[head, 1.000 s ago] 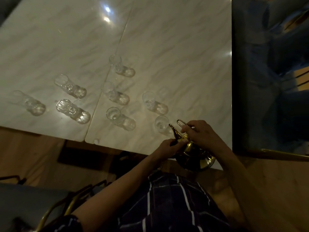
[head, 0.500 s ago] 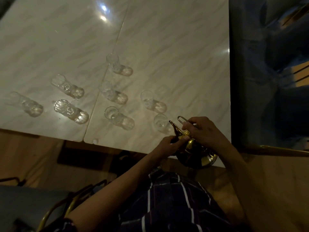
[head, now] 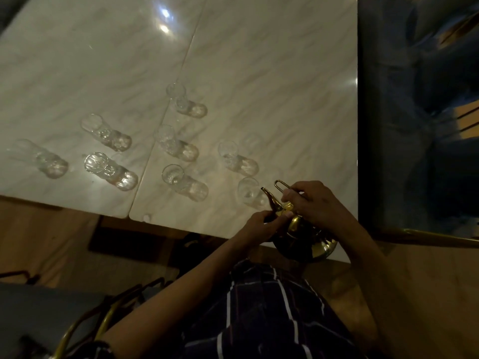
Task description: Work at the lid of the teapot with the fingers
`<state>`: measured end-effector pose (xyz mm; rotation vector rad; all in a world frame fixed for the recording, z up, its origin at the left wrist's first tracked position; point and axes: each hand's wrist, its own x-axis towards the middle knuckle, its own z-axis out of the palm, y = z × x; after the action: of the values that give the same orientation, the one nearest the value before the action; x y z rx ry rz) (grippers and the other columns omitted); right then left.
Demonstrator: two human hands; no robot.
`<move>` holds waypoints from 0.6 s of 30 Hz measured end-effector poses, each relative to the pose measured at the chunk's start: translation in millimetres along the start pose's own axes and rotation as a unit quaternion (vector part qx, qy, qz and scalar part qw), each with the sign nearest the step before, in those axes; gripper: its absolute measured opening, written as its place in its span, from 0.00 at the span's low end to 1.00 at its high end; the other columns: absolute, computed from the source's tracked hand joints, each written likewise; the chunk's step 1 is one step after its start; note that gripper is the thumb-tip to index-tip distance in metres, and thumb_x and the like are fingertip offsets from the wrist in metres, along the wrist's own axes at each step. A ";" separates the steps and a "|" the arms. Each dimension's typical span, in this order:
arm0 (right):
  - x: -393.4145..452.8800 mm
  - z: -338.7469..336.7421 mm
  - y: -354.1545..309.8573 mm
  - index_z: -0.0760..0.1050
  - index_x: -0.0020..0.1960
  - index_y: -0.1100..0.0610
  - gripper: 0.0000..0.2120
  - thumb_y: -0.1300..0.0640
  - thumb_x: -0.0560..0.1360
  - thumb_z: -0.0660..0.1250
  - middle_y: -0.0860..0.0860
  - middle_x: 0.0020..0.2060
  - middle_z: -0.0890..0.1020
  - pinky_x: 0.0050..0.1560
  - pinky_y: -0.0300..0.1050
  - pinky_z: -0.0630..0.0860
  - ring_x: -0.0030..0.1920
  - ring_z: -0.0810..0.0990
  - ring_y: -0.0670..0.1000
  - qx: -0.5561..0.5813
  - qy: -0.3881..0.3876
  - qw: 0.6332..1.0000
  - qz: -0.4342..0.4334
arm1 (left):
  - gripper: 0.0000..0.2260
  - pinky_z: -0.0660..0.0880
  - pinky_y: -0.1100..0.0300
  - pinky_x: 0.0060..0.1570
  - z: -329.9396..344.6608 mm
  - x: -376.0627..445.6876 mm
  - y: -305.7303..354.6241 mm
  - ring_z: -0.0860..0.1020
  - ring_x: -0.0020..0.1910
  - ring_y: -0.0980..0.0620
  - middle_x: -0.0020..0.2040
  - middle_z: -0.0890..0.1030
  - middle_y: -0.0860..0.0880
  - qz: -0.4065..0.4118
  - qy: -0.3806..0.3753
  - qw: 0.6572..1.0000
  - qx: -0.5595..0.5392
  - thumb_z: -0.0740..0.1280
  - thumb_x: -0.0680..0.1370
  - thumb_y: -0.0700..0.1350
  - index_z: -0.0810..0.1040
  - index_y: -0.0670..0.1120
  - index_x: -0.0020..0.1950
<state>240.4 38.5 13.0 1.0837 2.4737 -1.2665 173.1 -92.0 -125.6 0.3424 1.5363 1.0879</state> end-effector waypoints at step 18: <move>0.6 -4.9 -8.5 0.84 0.46 0.54 0.14 0.51 0.80 0.63 0.51 0.43 0.85 0.51 0.51 0.79 0.45 0.83 0.51 -0.020 -0.006 1.000 -0.006 | 0.25 0.82 0.50 0.59 0.7 -1.6 8.5 0.85 0.56 0.46 0.58 0.86 0.43 -0.002 -0.004 1.000 0.011 0.67 0.80 0.62 0.82 0.42 0.63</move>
<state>235.2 39.3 21.2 1.0497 2.4894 -1.2172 171.3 -88.4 -117.9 0.3594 1.5424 1.0658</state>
